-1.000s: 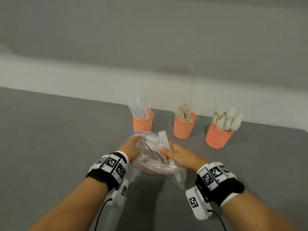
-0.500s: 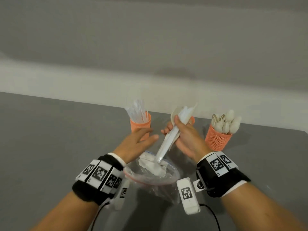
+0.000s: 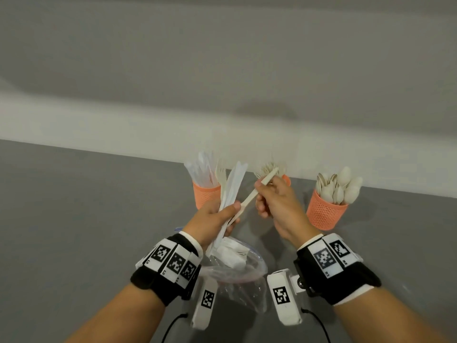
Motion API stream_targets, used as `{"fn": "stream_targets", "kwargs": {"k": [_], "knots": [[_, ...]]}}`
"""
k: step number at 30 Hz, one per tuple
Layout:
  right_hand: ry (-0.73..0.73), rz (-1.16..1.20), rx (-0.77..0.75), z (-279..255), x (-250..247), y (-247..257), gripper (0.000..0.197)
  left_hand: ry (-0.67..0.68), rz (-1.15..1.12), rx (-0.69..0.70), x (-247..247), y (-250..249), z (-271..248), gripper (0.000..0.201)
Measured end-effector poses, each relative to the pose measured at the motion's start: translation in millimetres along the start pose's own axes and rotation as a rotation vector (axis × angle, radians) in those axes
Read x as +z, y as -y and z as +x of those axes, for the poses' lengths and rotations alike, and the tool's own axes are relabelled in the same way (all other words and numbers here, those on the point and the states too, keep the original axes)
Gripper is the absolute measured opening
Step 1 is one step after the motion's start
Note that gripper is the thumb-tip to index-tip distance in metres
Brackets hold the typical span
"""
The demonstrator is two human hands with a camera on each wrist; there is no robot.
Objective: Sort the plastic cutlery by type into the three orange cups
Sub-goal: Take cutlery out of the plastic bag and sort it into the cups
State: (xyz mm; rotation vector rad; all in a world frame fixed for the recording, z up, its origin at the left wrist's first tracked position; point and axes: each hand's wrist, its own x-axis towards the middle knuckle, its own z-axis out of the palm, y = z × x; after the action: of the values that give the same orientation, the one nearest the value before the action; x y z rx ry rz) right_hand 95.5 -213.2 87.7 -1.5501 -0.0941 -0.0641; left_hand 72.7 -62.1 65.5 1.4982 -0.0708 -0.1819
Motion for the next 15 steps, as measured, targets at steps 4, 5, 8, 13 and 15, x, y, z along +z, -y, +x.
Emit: {"fn": "stream_targets", "kwargs": {"k": [4,5,8,13,15], "knots": [[-0.076,0.007,-0.149,5,-9,17,0.013,-0.179,-0.11,-0.05,-2,0,8,0.011],[-0.098,0.001,-0.203,6,-10,19,0.015,-0.202,-0.164,-0.058,-4,0,11,0.012],[-0.06,-0.105,-0.398,4,-8,11,0.019,-0.158,-0.27,-0.057,-2,-3,16,0.018],[0.211,-0.451,-0.489,-5,2,-31,0.022,0.004,-0.511,-0.064,6,-9,20,0.031],[0.276,-0.53,-0.559,-6,2,-40,0.026,0.003,-0.529,-0.076,5,-8,21,0.027]]}}
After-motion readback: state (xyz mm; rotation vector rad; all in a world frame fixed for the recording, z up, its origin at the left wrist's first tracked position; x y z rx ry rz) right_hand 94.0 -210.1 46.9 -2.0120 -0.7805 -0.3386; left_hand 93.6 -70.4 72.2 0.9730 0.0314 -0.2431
